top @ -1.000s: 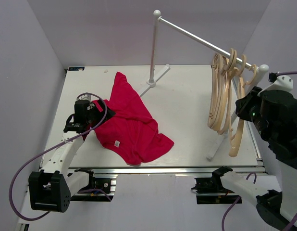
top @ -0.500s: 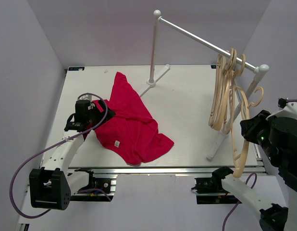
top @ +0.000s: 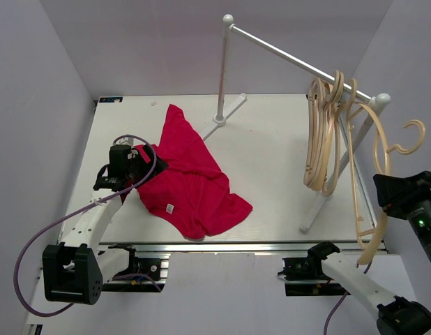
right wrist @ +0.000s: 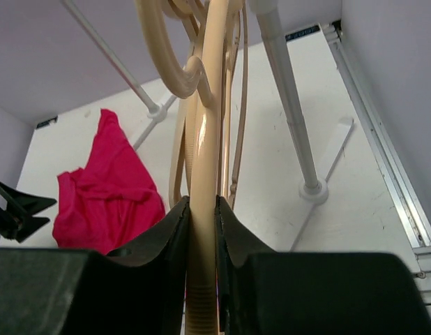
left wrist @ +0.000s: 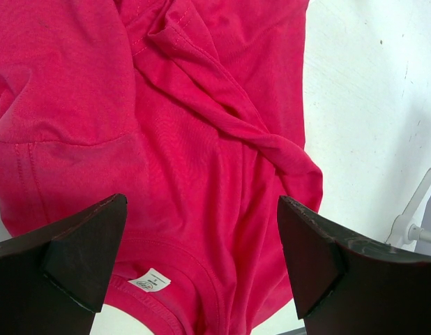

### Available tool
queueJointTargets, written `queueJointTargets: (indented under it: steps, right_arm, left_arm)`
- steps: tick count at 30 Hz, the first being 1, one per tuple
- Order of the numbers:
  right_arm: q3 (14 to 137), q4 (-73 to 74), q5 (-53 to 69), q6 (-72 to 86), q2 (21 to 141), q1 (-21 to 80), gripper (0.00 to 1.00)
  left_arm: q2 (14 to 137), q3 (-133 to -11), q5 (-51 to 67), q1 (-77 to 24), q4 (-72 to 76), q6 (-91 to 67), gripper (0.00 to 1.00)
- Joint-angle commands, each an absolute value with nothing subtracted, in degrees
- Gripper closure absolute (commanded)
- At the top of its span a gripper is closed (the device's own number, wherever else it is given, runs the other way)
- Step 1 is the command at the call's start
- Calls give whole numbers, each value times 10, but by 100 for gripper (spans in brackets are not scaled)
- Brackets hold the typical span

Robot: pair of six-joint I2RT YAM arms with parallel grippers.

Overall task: Place the t-shirt on the hanger
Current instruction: Pick up the hanger from the clothesline, then place the T-shirt on the hanger.

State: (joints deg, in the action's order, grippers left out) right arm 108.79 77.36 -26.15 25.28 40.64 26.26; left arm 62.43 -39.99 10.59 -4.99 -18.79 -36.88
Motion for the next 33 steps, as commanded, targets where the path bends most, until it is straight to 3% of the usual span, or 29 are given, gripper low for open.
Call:
queueJointTargets:
  steps: [1, 11, 33]
  right_arm:
    - [1122, 748, -286, 225, 392, 260, 100]
    - [1164, 747, -207, 196, 368, 260, 100]
    - [1156, 641, -174, 144, 356, 234, 100]
  left_arm:
    - [619, -402, 115, -49, -178, -363, 2]
    - [621, -402, 119, -50, -175, -362, 2]
    - [635, -396, 136, -49, -163, -368, 2]
